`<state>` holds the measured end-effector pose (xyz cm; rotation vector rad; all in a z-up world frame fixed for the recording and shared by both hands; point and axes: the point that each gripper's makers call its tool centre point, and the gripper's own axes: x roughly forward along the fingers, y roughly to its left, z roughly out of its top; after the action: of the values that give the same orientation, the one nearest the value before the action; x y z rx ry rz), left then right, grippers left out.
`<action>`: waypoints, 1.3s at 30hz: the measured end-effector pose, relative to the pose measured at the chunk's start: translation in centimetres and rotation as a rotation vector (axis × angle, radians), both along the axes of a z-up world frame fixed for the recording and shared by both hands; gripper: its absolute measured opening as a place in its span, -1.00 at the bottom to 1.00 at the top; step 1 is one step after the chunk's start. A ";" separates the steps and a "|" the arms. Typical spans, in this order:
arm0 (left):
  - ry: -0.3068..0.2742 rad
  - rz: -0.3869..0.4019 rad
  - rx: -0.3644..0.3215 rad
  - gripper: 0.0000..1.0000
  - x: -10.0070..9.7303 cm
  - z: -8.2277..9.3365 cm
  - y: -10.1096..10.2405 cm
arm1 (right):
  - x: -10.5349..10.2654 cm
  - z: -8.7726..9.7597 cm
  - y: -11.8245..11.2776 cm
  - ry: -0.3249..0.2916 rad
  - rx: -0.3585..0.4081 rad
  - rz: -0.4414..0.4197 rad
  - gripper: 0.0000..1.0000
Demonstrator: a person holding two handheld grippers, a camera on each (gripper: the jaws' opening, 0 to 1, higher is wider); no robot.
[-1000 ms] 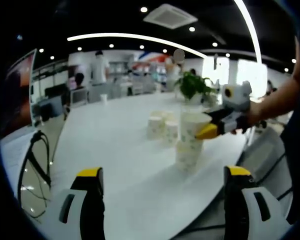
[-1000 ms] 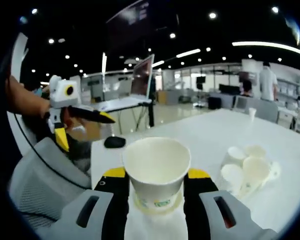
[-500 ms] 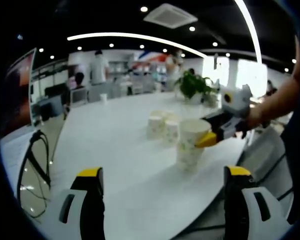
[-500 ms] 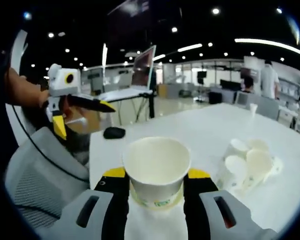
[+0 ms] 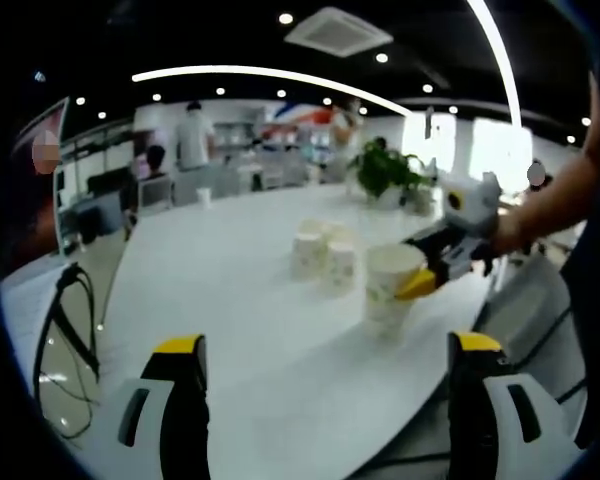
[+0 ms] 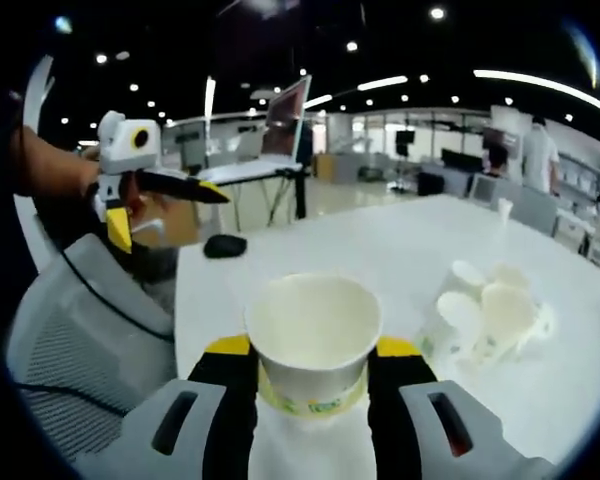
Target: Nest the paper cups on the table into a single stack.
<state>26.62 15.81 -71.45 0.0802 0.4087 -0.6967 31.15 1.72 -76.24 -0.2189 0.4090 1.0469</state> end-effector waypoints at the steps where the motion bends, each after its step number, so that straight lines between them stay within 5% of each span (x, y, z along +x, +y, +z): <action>1: 0.001 -0.001 0.000 1.00 0.0 0.0 0.0 | 0.0 -0.1 -0.1 0.000 -0.003 -0.002 -0.20; 19: 0.001 -0.022 0.007 1.00 0.1 0.1 -0.6 | -0.4 -0.2 -0.8 0.020 0.003 -0.026 -0.01; 39: -0.011 -0.039 -0.034 1.00 1.0 0.7 -2.5 | 2.8 6.1 -6.1 -0.068 0.075 -0.153 0.43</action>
<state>27.66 13.31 -70.72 0.0599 0.3857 -0.7408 33.96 -4.38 -70.12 -0.1536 0.3190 0.9005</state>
